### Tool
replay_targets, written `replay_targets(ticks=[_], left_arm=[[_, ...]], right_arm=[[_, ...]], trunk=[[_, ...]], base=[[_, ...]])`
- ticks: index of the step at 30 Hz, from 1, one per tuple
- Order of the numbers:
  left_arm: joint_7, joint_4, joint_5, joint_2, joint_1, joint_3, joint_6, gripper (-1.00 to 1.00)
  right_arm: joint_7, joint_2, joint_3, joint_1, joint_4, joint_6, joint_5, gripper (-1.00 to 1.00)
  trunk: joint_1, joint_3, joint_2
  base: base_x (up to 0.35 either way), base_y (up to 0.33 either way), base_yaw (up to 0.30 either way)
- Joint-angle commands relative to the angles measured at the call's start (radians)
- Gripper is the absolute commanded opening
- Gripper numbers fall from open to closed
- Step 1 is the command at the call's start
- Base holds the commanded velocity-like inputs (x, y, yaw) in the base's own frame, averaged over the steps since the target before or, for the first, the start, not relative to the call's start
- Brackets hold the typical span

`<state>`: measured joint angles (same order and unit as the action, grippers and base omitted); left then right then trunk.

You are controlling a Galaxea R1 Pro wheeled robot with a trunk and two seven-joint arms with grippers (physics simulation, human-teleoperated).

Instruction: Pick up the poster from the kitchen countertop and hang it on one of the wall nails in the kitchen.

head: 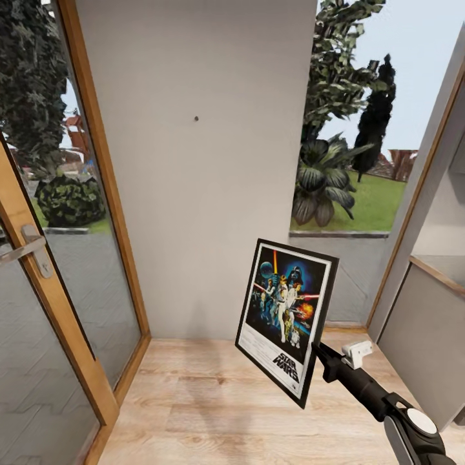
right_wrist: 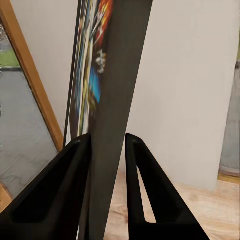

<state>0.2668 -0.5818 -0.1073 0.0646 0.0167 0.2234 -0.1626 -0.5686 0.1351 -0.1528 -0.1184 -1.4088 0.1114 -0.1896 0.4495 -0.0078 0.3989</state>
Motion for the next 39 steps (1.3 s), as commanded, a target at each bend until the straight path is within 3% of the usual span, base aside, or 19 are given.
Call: replay_targets(ticks=[1, 5, 8, 9, 10, 11, 16, 18, 23, 28, 37, 39], left_arm=[[0.008, -0.001, -0.010, 0.000, 0.000, 0.002, 0.002, 1.00], [0.008, -0.001, -0.009, -0.001, 0.000, -0.001, 0.003, 1.00], [0.008, 0.006, -0.001, -0.002, 0.000, -0.011, 0.003, 1.00], [0.008, 0.006, 0.011, -0.002, 0.000, -0.013, 0.003, 1.00], [0.008, 0.006, 0.012, -0.002, 0.000, -0.013, 0.000, 1.00], [0.008, 0.007, 0.013, -0.002, 0.000, -0.014, -0.002, 1.00], [0.008, 0.007, 0.014, -0.002, 0.000, -0.015, -0.003, 1.00], [0.008, 0.007, 0.014, -0.002, 0.000, -0.015, -0.003, 1.00], [0.008, 0.007, 0.014, -0.002, 0.000, -0.015, -0.003, 1.00], [0.008, 0.007, 0.014, -0.002, 0.000, -0.015, -0.003, 1.00], [0.008, 0.008, 0.014, -0.002, 0.000, -0.015, -0.003, 1.00], [0.008, 0.008, 0.014, -0.002, 0.000, -0.015, -0.003, 1.00]], right_arm=[[-0.008, 0.000, 0.001, 0.000, -0.002, 0.015, -0.012, -1.00], [-0.011, 0.000, 0.021, -0.001, -0.031, 0.023, -0.013, -1.00], [-0.011, -0.004, 0.076, -0.056, -0.074, 0.132, -0.013, -1.00], [-0.064, -0.005, 0.120, -0.165, -0.115, 0.263, -0.014, -1.00], [-0.103, -0.005, 0.130, -0.221, -0.122, 0.315, -0.014, -1.00], [-0.188, -0.006, 0.140, -0.344, -0.127, 0.451, -0.014, -1.00], [-0.280, -0.006, 0.142, -0.471, -0.129, 0.546, -0.015, -1.00], [-0.316, -0.006, 0.142, -0.532, -0.129, 0.625, -0.015, -1.00], [-0.374, -0.006, 0.143, -0.655, -0.128, 0.707, -0.016, -1.00], [-0.392, -0.007, 0.144, -0.758, -0.128, 0.767, -0.016, -1.00], [-0.407, -0.010, 0.144, -0.876, -0.128, 0.836, -0.019, -1.00], [-0.409, -0.011, 0.167, -0.908, -0.128, 0.840, -0.020, -1.00]], trunk=[[0.000, -0.001, 0.001], [0.000, -0.001, 0.001], [0.000, -0.001, 0.001], [0.000, -0.001, 0.001], [0.000, -0.001, 0.001], [0.000, -0.001, 0.001], [0.000, -0.001, 0.001], [0.000, -0.001, 0.001], [0.000, -0.001, 0.001], [0.000, -0.001, 0.001], [0.000, -0.001, 0.001], [0.000, -0.001, 0.001]], base=[[0.000, 0.000, -0.001], [0.000, 0.000, 0.000], [0.000, 0.000, 0.000], [0.000, 0.000, 0.000], [0.000, 0.000, 0.000], [0.000, 0.000, 0.000], [0.000, 0.000, 0.000], [0.000, 0.000, 0.000], [0.000, 0.000, 0.000], [0.000, 0.000, 0.000], [0.000, 0.000, 0.000], [0.000, 0.000, 0.000]])
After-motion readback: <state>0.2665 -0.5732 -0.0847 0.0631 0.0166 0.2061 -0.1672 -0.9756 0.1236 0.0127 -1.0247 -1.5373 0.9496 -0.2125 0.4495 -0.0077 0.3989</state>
